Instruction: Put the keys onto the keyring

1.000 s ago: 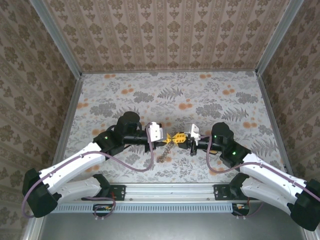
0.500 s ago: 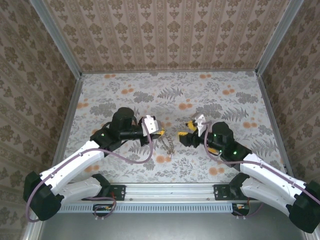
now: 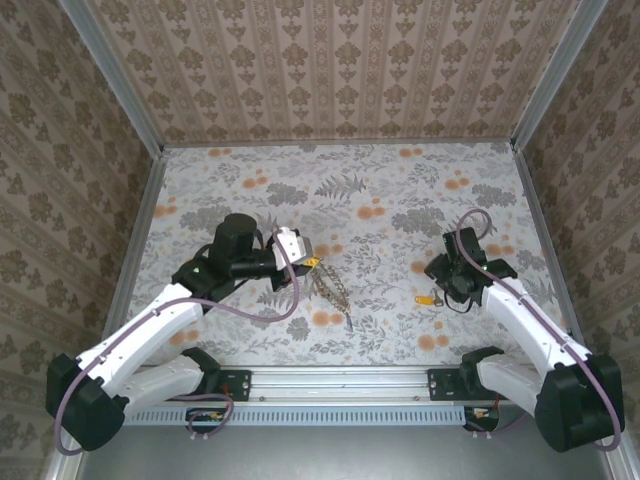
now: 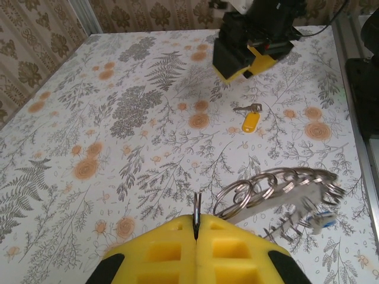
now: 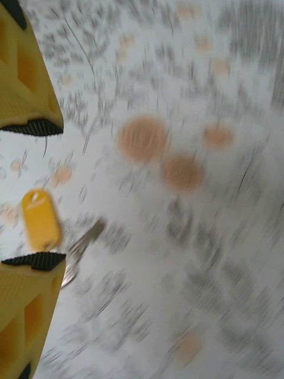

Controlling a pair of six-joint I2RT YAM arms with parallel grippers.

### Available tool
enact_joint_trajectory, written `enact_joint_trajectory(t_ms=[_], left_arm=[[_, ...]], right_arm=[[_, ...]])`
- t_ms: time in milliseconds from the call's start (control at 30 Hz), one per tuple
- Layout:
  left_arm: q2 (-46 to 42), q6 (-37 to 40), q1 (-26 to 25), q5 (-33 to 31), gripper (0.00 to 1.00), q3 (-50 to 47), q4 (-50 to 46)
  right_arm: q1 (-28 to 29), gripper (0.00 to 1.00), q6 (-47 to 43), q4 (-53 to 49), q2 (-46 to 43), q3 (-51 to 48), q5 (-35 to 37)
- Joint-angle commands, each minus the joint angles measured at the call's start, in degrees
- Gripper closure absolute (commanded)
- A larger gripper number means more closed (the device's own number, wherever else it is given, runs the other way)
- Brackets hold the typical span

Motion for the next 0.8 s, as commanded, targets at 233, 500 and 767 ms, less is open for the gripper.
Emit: enact_joint_trajectory(t_ms=[233, 500, 767], left_arm=[[-2.89, -0.76, 0.49, 2.50, 1.00, -1.40, -0.28], [-3.11, -1.11, 0.49, 2.76, 1.00, -1.88, -0.25], [-4.23, -1.11, 0.50, 2.76, 1.00, -2.21, -0.81]], right_arm=[[-3.51, 0.52, 18.02, -13.37, 12.34, 7.21, -10.45], [-4.74, 0.49, 19.06, -11.50, 19.43, 6.85, -11.70], [-6.74, 0.51, 20.44, -9.72, 19.47, 4.68, -11.46]])
